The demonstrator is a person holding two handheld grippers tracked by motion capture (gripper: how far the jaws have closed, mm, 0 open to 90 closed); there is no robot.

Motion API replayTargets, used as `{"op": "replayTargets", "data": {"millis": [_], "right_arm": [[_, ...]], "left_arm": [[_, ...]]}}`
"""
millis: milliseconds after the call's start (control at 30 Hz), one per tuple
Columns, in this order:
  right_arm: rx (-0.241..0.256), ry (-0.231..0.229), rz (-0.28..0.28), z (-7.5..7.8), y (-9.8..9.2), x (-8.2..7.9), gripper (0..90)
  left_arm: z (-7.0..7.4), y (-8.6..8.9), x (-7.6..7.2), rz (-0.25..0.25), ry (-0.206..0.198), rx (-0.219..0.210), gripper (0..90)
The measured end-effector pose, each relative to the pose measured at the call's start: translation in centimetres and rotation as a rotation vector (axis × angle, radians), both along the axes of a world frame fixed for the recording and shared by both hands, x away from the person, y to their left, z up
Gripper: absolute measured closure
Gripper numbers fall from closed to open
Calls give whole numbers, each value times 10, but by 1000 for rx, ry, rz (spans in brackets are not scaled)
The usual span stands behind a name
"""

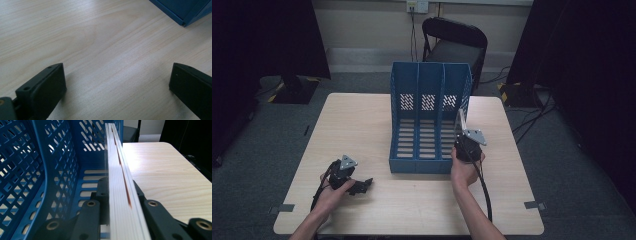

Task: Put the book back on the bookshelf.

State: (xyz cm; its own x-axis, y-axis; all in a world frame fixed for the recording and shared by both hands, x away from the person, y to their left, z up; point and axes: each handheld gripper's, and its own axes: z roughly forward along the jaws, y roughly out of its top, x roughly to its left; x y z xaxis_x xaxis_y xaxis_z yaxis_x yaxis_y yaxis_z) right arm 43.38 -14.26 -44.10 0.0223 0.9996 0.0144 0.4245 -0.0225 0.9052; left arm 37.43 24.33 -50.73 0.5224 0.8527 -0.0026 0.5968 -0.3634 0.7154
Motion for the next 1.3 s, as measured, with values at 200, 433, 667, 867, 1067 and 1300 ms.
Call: {"op": "replayTargets", "data": {"millis": [200,433,667,867,1067,1300], "right_arm": [[1,-13,8,4,-1,0,723],[16,-8,27,4,-3,1,645],[34,1,46,3,-3,1,589],[38,18,70,4,-5,2,530],[59,12,95,7,-7,1,496],[108,11,176,9,-12,-1,416]], "left_arm": [[0,0,-1,-3,0,-1,1],[0,0,-1,-3,0,-1,1],[0,0,-1,-3,0,0,1],[0,0,-1,-3,-1,-1,1],[0,0,-1,-3,0,-1,1],[0,0,-1,-3,-1,-1,1]]}}
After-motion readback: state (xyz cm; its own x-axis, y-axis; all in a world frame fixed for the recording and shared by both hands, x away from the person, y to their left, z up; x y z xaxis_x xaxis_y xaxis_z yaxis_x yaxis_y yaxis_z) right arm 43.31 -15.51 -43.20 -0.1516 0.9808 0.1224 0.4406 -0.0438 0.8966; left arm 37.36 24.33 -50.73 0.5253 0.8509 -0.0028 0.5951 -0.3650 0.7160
